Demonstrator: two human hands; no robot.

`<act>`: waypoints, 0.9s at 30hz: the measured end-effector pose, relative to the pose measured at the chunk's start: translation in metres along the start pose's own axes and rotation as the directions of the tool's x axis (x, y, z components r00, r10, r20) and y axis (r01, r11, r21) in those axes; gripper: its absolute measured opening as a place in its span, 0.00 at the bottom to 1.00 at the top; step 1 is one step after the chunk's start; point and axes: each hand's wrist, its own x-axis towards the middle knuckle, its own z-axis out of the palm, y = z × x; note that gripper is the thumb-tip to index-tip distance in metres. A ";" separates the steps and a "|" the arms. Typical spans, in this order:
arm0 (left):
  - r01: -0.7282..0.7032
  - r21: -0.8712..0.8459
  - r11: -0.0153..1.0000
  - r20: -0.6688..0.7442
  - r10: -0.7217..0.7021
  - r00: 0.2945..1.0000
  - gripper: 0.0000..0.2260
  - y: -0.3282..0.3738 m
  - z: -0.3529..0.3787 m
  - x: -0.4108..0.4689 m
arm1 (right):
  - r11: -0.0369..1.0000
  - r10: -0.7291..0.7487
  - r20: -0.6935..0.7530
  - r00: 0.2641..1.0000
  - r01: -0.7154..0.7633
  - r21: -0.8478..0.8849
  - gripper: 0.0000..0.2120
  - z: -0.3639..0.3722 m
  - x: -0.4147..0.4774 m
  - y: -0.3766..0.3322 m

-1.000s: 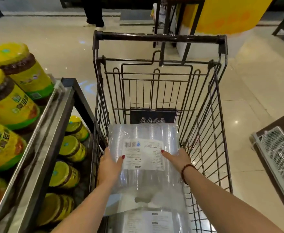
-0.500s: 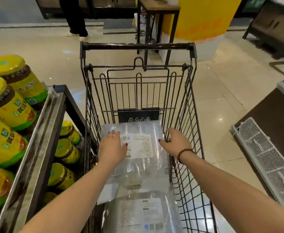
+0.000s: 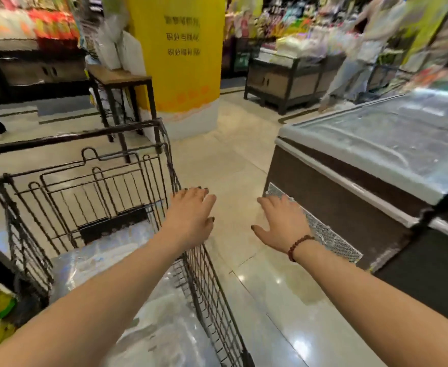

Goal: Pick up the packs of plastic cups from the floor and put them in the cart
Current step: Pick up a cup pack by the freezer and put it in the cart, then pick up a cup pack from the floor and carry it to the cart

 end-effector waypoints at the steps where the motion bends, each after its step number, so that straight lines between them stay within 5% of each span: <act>1: -0.040 0.003 0.999 -0.007 0.040 0.999 0.24 0.022 -0.005 0.003 | 0.999 0.043 -0.008 0.999 -0.043 -0.012 0.29 -0.005 -0.018 0.020; 7: -0.268 -0.042 0.962 -0.057 0.266 0.962 0.22 0.173 -0.023 -0.007 | 0.956 0.292 -0.053 0.955 -0.292 0.008 0.28 -0.025 -0.152 0.128; 13: -0.534 -0.088 0.841 -0.095 0.526 0.845 0.20 0.336 -0.034 -0.035 | 0.838 0.545 -0.037 0.837 -0.545 0.013 0.27 -0.038 -0.311 0.214; 19: -0.781 -0.117 0.613 -0.124 0.772 0.624 0.23 0.495 -0.046 -0.070 | 0.610 0.792 -0.030 0.610 -0.792 -0.014 0.28 -0.046 -0.464 0.265; 27: -0.973 -0.071 0.220 -0.210 0.950 0.230 0.22 0.676 -0.070 -0.128 | 0.228 0.973 -0.056 0.226 -0.973 0.029 0.28 -0.064 -0.627 0.298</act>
